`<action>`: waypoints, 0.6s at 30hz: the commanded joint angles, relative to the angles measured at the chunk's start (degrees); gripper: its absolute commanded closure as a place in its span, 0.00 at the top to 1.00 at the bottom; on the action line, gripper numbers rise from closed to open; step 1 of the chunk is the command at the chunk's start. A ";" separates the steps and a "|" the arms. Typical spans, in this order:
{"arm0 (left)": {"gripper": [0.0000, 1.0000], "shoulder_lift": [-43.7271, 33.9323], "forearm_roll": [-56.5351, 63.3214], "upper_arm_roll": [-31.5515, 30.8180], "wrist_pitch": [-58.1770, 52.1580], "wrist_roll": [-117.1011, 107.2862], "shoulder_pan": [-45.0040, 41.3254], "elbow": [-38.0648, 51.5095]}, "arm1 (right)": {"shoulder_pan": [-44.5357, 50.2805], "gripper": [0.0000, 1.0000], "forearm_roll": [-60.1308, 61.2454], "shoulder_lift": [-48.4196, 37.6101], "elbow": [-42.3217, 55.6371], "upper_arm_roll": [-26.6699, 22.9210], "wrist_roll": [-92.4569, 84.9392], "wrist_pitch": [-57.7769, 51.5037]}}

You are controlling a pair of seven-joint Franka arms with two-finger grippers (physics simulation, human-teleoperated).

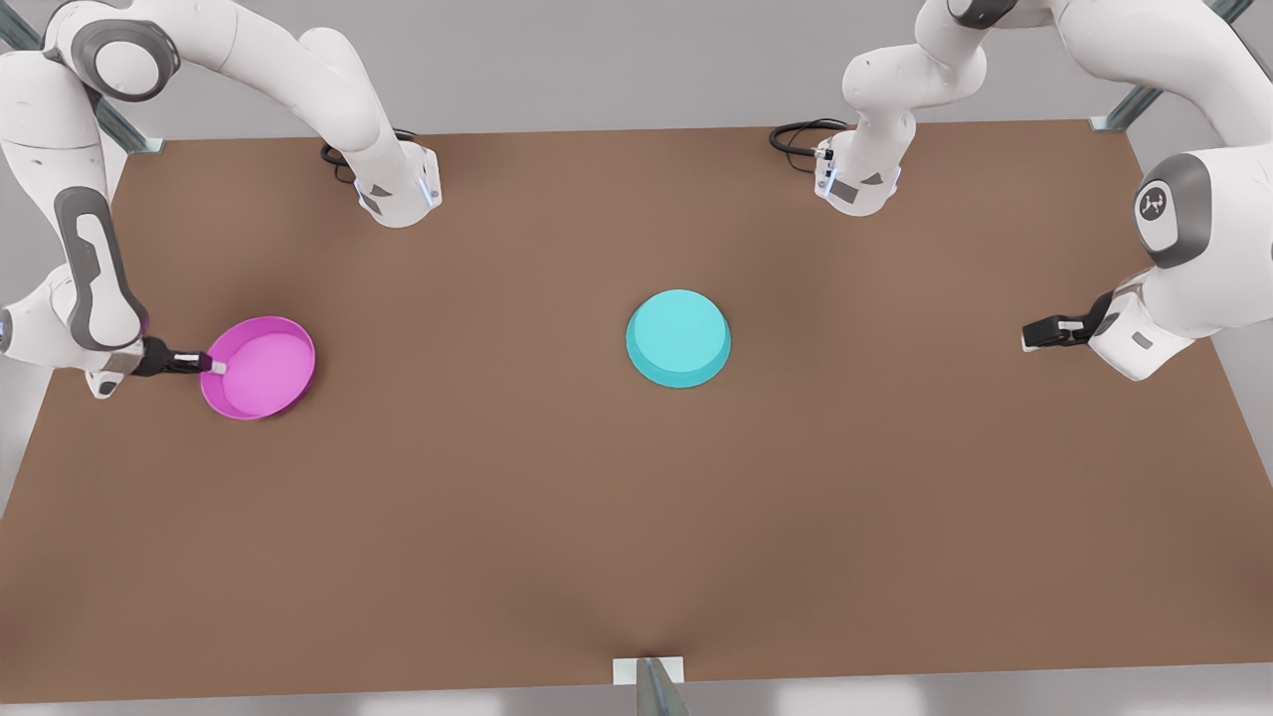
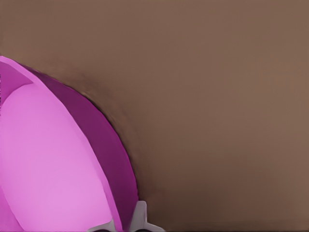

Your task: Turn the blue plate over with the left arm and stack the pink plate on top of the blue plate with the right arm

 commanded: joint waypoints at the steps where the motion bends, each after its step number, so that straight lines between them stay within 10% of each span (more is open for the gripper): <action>1: 1.00 0.00 0.01 0.00 0.00 0.00 0.05 0.00 | -0.01 0.21 -0.35 -0.01 0.00 0.30 1.20 -0.22; 12: 1.00 0.00 0.01 0.00 0.00 0.00 -0.04 0.00 | 0.87 0.21 0.80 -1.07 0.00 24.03 14.65 -10.85; 18: 1.00 0.00 -0.08 0.00 -0.09 0.00 0.05 0.00 | 20.64 0.21 1.24 -0.89 -2.46 29.12 28.09 -6.99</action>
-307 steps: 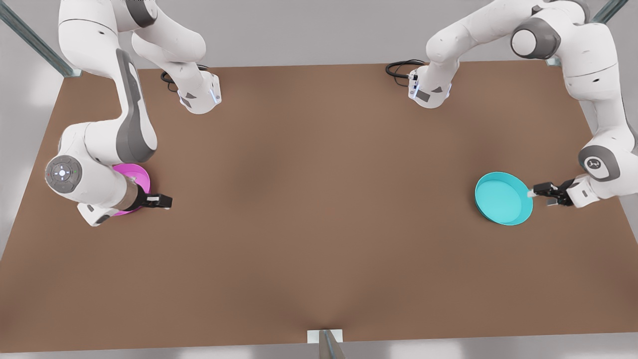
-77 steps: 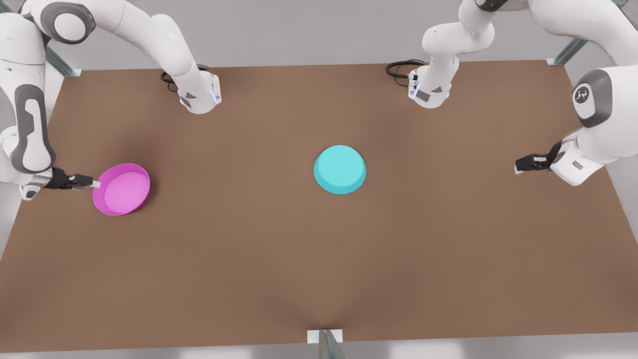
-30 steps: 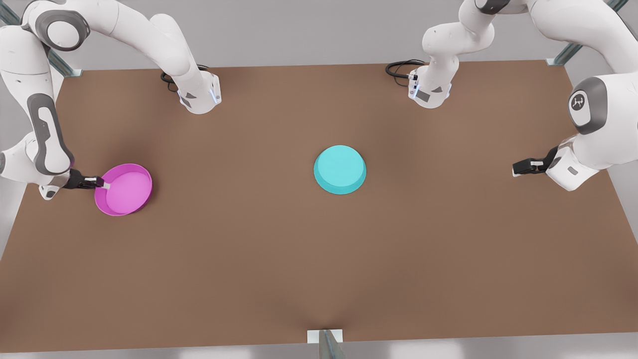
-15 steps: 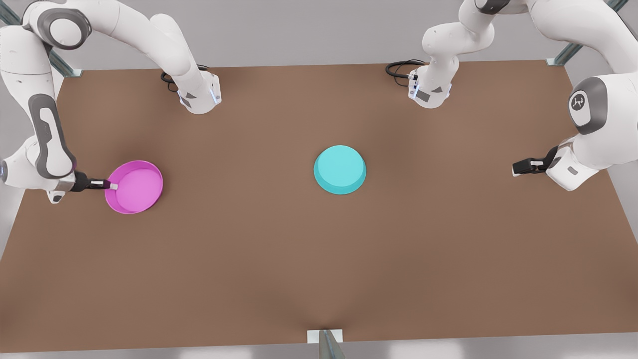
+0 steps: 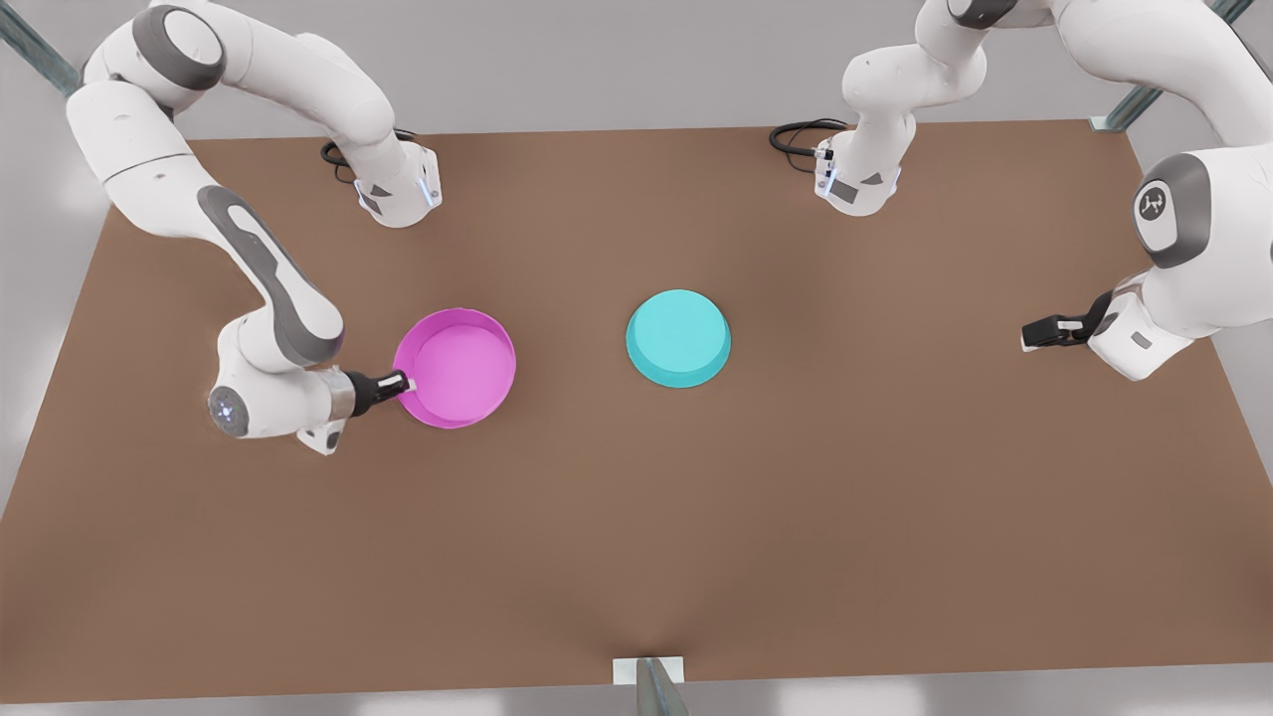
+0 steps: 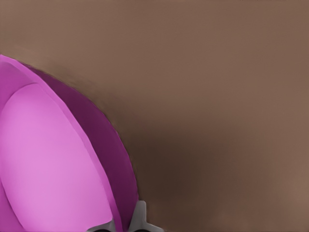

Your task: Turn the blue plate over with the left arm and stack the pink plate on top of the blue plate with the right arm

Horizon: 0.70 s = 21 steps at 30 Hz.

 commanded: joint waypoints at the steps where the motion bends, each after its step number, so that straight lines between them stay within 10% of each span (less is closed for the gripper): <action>1: 1.00 0.00 -0.04 0.00 0.00 0.00 -0.02 0.00 | 0.85 0.21 -0.49 0.01 -0.01 0.24 0.80 0.32; 9: 1.00 0.00 -0.04 0.00 0.00 0.00 0.07 0.00 | 39.45 0.21 3.20 0.27 4.74 -4.68 28.32 19.57; 21: 1.00 0.00 -0.04 0.00 0.00 0.00 0.07 0.00 | 48.15 0.21 2.94 2.03 2.98 -11.45 31.31 28.54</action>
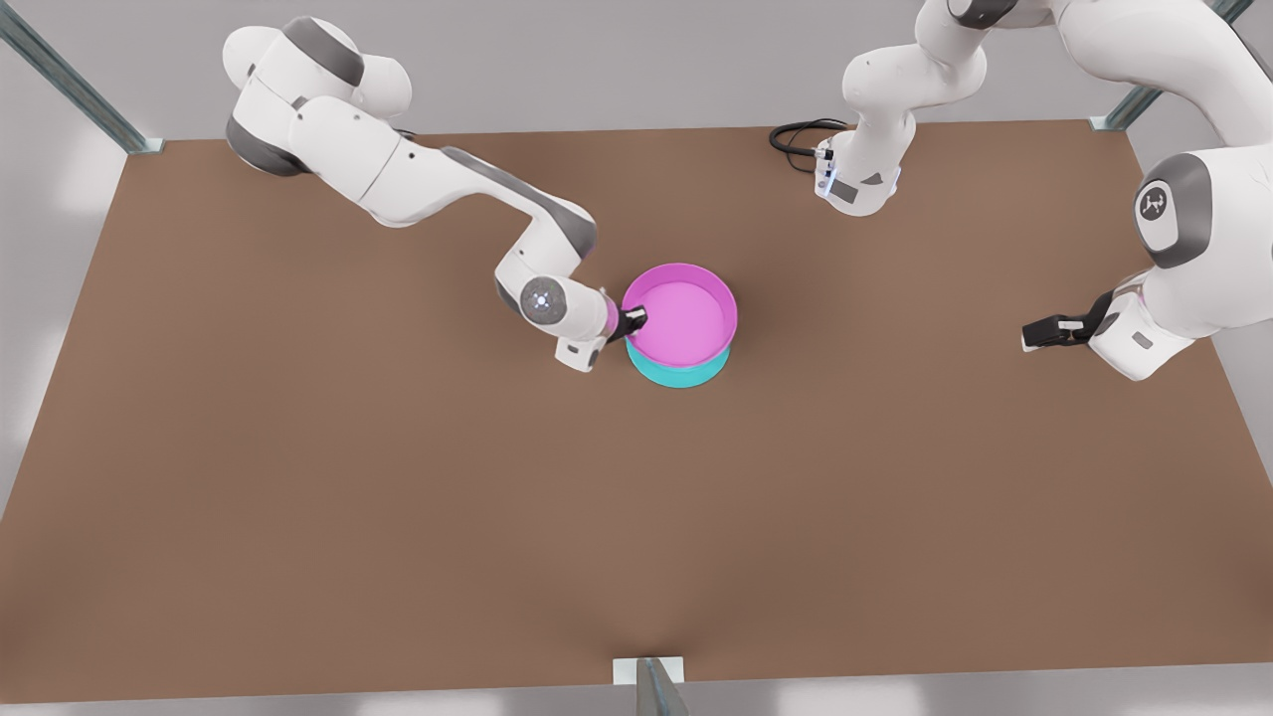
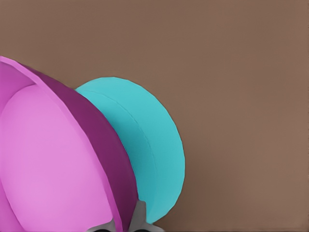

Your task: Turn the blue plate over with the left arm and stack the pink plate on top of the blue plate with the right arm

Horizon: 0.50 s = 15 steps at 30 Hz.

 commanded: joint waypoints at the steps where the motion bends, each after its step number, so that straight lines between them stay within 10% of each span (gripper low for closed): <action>1: 1.00 0.00 0.00 0.00 0.00 0.00 0.05 -0.01 | 0.01 0.21 -0.64 -0.01 -0.02 -0.07 0.49 -0.13; 15: 1.00 0.08 0.00 0.00 0.00 0.00 0.05 -0.01 | 4.58 0.21 -0.91 3.42 0.42 -4.29 0.40 5.23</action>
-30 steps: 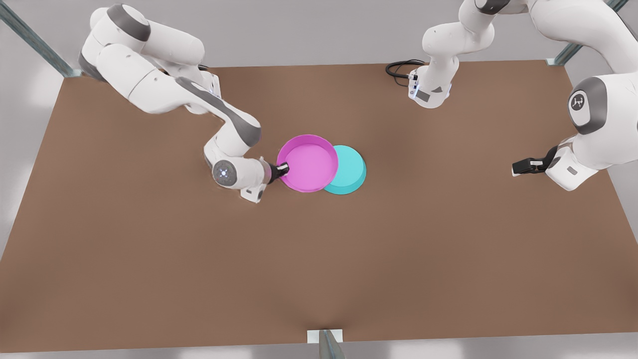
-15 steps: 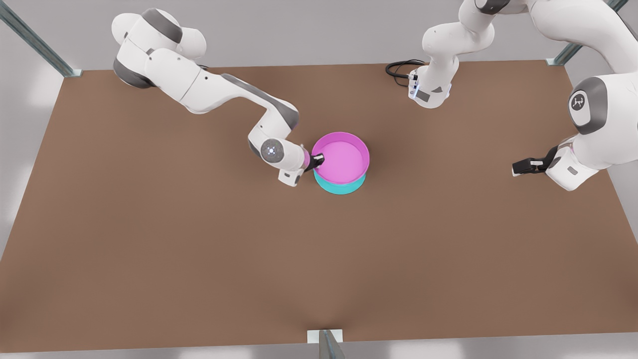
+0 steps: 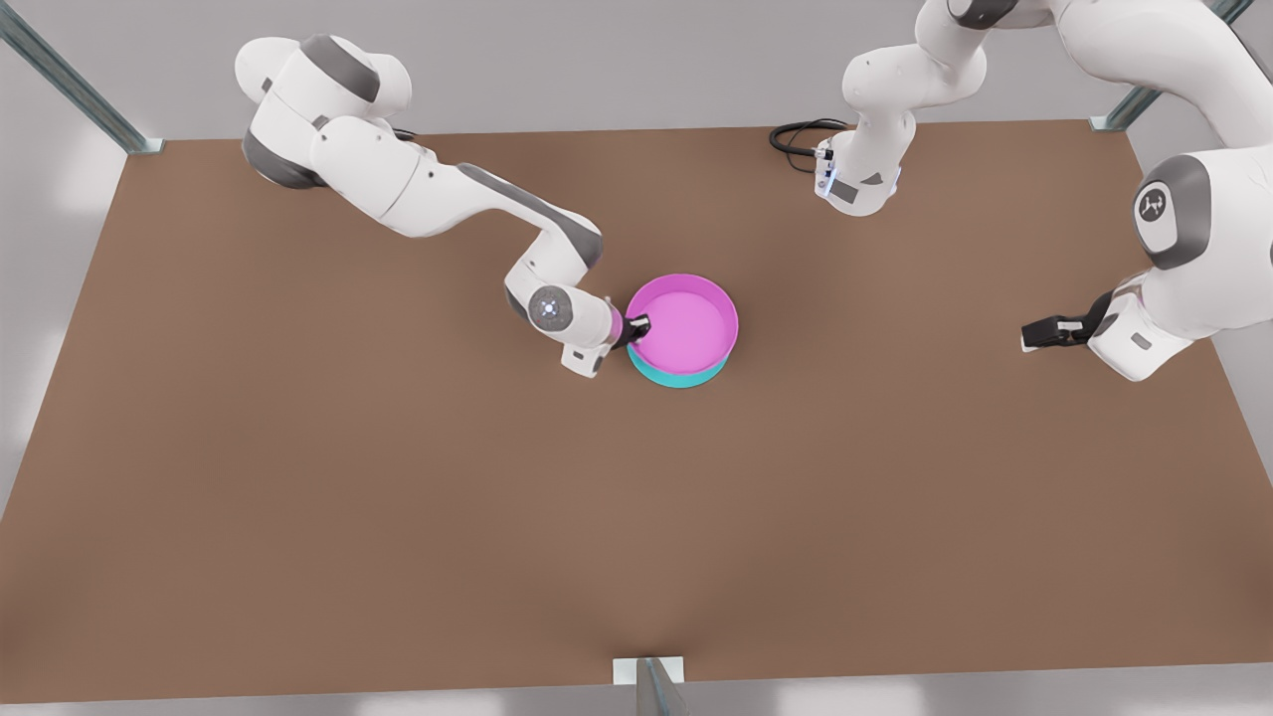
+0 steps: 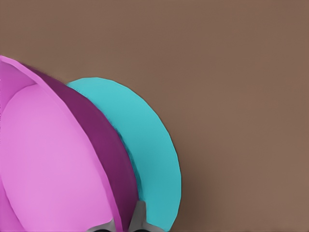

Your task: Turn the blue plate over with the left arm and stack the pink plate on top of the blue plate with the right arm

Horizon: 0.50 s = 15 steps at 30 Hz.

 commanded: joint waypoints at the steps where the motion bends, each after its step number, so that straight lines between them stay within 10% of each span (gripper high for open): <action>1: 1.00 0.00 0.00 0.00 0.00 0.00 0.00 0.00 | 0.02 0.21 -0.57 -0.05 0.10 -0.04 0.46 -0.17; 2: 1.00 0.00 0.00 0.00 0.00 0.00 0.00 0.00 | 0.55 0.34 -0.48 0.03 0.28 -0.04 0.46 0.00; 4: 1.00 0.00 0.00 0.00 0.00 0.09 0.00 -0.09 | 0.72 0.97 -0.48 0.21 0.28 -0.74 0.46 0.18; 11: 1.00 0.00 0.00 0.00 -0.18 0.00 0.00 0.00 | -0.24 1.00 -0.21 -0.58 0.36 -0.04 0.46 -2.01; 15: 1.00 -0.09 0.00 0.00 -0.18 0.00 0.00 -0.09 | -5.59 1.00 -2.76 -14.70 30.61 2.34 9.70 -52.47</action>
